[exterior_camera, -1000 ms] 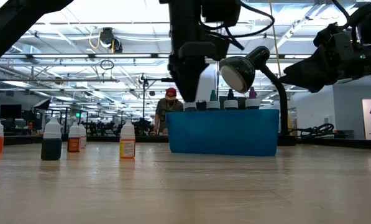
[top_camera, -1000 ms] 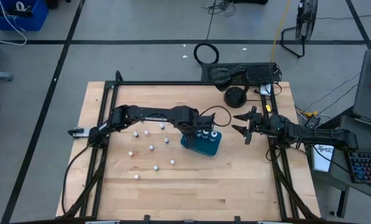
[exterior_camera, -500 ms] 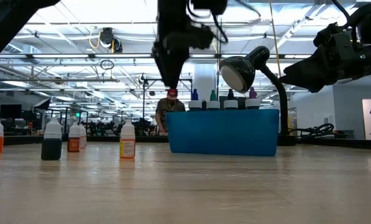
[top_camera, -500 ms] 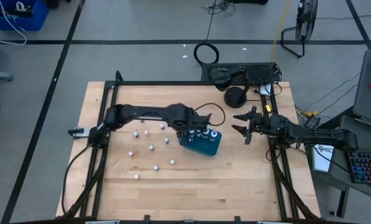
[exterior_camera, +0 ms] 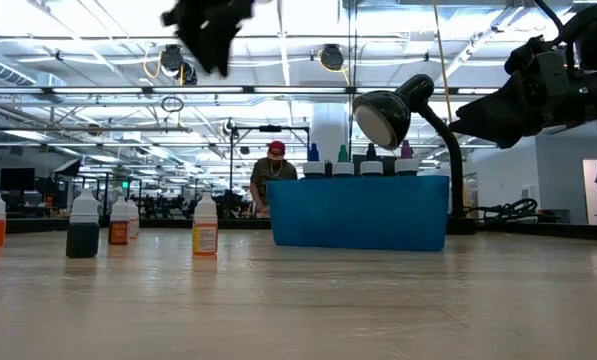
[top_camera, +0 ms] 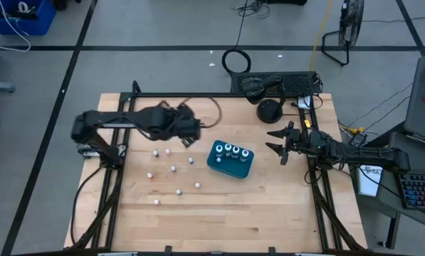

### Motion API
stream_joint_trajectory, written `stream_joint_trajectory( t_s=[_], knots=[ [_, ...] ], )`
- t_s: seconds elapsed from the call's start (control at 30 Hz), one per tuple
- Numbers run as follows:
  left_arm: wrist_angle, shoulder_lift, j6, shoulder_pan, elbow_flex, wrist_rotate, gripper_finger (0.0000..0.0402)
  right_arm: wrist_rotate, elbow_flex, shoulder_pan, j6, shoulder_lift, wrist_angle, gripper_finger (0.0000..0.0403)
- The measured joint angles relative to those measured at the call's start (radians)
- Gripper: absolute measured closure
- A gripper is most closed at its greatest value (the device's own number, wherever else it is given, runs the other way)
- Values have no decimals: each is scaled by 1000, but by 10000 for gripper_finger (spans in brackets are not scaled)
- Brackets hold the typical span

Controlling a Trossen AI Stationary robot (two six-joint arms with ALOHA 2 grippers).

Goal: Pick & Place food coloring
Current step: Put the small blue food coloring bottle into the blue container

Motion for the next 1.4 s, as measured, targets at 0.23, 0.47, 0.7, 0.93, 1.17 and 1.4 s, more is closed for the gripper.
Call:
stream_joint_trajectory(
  t_s=[0.23, 0.47, 0.7, 0.93, 1.17, 1.4],
  knots=[
    [167, -174, -84, 117, -408, 211, 174, 0, 0, 0, 0, 0, 0, 179],
    [464, -280, 0, 264, -690, 407, 174, 0, 0, 0, 0, 0, 0, 179],
    [485, -283, 6, 377, -794, 435, 174, 0, 0, 0, 0, 0, 0, 179],
    [534, -281, 31, 445, -854, 477, 174, 0, 0, 0, 0, 0, 0, 179],
    [650, -280, 25, 466, -922, 521, 174, 0, 0, 0, 0, 0, 0, 179],
    [694, -212, 27, 466, -940, 538, 174, 0, 0, 0, 0, 0, 0, 179]
  ],
)
